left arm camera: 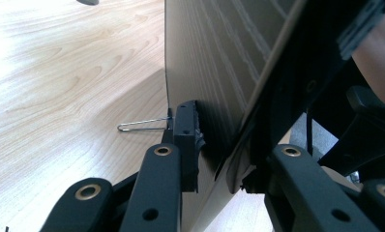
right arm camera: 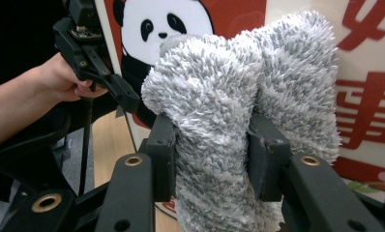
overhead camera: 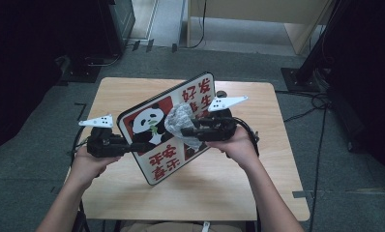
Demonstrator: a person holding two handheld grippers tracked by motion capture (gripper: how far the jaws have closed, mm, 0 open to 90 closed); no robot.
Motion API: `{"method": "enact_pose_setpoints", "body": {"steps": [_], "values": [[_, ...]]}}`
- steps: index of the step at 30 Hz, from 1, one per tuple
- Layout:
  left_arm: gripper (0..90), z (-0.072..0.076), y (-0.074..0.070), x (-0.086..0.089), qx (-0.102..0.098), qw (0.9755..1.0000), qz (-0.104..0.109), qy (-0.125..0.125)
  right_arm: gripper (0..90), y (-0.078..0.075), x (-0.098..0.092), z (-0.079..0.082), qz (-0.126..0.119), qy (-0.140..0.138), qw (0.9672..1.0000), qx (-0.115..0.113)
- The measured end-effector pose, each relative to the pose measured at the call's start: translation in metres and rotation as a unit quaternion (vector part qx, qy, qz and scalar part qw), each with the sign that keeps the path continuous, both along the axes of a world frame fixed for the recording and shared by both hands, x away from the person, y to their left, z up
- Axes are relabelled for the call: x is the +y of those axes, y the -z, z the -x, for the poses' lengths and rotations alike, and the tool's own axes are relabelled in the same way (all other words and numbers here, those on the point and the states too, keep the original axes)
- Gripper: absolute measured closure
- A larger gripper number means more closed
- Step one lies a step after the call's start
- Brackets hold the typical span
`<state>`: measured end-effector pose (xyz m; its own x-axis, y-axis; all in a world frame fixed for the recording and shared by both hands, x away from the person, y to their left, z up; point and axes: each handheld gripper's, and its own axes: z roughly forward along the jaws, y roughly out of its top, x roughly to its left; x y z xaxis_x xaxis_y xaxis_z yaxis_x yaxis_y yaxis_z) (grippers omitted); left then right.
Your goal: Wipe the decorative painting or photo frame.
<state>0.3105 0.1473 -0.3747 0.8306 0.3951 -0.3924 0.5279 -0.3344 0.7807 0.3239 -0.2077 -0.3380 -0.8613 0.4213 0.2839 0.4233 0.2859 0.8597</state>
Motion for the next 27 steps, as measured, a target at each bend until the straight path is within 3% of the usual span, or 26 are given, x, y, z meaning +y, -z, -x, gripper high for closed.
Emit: {"method": "enact_pose_setpoints", "body": {"steps": [27], "values": [[73.9,0.0,0.0,0.0,0.0,1.0,0.0,0.0,60.3,0.035,-0.004,0.009,0.01,0.001,0.9997,0.024]]}}
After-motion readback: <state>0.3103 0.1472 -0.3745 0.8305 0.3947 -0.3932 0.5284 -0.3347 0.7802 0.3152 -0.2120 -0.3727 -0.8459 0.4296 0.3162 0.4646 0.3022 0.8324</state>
